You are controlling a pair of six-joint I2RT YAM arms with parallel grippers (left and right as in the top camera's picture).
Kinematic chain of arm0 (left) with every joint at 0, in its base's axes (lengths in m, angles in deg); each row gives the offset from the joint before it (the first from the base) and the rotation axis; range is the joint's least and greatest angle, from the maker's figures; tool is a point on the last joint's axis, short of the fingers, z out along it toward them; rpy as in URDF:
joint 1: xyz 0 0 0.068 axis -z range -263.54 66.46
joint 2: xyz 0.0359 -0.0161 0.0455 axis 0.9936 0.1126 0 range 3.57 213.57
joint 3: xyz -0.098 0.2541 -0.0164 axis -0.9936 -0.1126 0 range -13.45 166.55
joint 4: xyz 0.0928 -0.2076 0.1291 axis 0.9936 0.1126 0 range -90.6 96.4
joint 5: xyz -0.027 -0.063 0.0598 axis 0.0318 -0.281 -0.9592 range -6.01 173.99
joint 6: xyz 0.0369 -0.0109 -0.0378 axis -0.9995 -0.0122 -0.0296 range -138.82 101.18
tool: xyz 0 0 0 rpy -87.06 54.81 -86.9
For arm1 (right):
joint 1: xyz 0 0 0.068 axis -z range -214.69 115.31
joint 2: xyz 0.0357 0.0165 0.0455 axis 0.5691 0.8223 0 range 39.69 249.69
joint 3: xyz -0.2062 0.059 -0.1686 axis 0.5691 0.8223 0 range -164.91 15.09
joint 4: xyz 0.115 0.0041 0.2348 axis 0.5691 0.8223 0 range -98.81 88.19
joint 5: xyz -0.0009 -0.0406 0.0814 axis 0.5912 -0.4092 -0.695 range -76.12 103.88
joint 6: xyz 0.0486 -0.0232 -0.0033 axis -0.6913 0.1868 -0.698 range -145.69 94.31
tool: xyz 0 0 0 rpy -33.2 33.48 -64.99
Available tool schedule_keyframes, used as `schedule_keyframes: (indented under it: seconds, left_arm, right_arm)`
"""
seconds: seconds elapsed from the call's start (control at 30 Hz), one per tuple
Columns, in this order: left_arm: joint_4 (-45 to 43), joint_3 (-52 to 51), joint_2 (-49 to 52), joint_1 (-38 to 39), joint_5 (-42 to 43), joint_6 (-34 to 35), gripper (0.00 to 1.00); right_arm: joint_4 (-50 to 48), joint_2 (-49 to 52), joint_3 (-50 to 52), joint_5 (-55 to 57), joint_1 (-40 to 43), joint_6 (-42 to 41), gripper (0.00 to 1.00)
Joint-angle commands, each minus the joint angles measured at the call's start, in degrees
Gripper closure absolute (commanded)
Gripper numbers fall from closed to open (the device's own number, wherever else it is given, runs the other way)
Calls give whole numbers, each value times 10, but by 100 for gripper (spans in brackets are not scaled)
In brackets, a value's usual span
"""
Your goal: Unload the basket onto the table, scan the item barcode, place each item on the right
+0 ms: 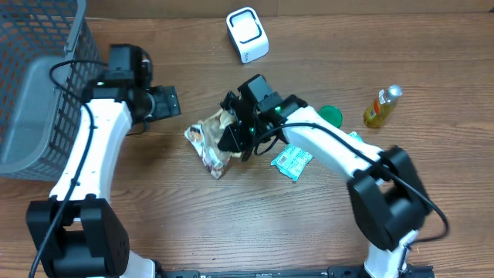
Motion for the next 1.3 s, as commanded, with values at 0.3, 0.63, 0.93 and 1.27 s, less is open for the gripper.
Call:
schedule_keyframes:
  seconds: [0.3, 0.63, 0.93, 1.27]
  left_arm:
    - [-1, 9, -6, -14, -2, -3, 0]
    - [-1, 9, -6, -14, -2, -3, 1]
    - [-1, 9, -6, -14, -2, -3, 0]
    - [-1, 9, -6, -14, -2, -3, 1]
  right_arm:
    - [-85, -115, -28, 296, -2, 254, 96]
    - [-253, -103, -28, 429, 11, 422, 97]
    - [-374, -65, -45, 428, 62, 461, 97]
    - [-542, 23, -47, 411, 70, 540, 97]
